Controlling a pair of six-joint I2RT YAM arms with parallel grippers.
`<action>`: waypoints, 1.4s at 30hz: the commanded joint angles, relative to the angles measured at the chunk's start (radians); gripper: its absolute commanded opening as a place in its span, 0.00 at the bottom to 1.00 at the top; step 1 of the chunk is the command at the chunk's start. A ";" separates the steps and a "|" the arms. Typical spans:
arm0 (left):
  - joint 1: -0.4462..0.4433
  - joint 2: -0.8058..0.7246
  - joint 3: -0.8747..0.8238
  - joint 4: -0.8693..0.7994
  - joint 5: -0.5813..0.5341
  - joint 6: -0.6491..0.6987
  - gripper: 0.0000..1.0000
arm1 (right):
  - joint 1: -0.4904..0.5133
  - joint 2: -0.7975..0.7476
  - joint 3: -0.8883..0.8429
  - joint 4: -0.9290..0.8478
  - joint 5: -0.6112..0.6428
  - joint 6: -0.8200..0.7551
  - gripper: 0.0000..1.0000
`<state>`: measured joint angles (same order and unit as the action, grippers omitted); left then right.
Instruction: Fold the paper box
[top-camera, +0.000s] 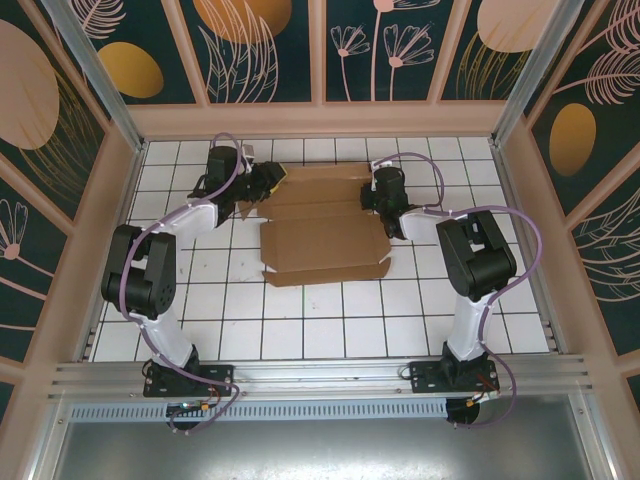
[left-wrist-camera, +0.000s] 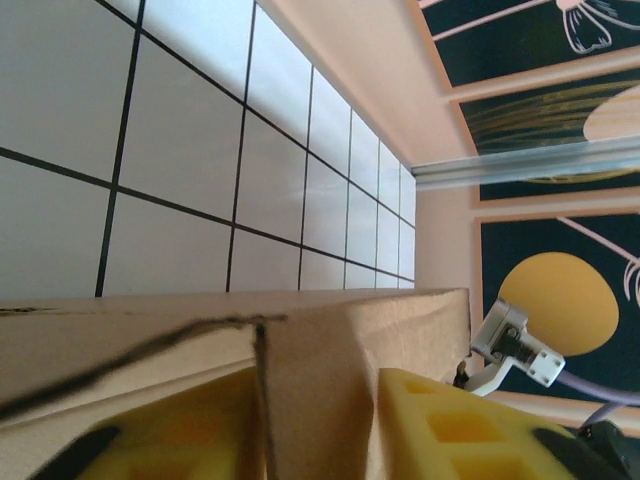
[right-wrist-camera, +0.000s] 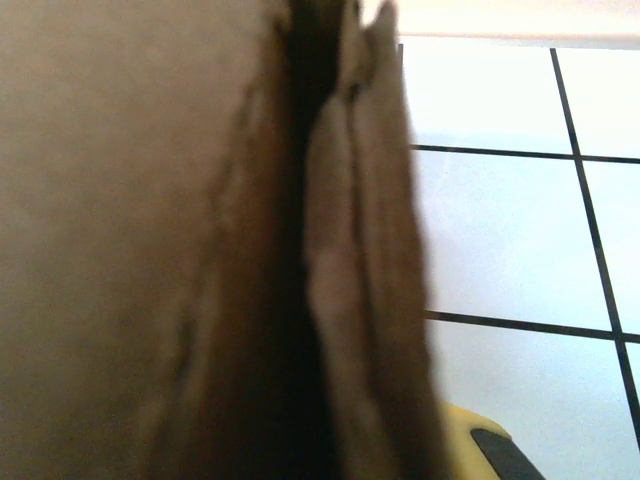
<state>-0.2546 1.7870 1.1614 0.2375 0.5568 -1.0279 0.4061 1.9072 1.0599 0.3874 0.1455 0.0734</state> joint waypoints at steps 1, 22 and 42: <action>-0.002 -0.016 0.059 -0.084 -0.051 0.101 0.42 | 0.015 0.029 0.035 -0.111 0.008 0.084 0.11; -0.138 -0.300 -0.221 -0.155 -0.370 0.281 0.22 | -0.013 0.087 0.170 -0.270 -0.045 0.195 0.10; -0.048 -0.088 -0.257 0.059 -0.339 0.061 0.00 | -0.006 0.109 0.183 -0.268 -0.059 0.142 0.10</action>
<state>-0.3561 1.6562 0.9115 0.2432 0.2123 -0.9146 0.3943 1.9732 1.2392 0.1799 0.1108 0.2337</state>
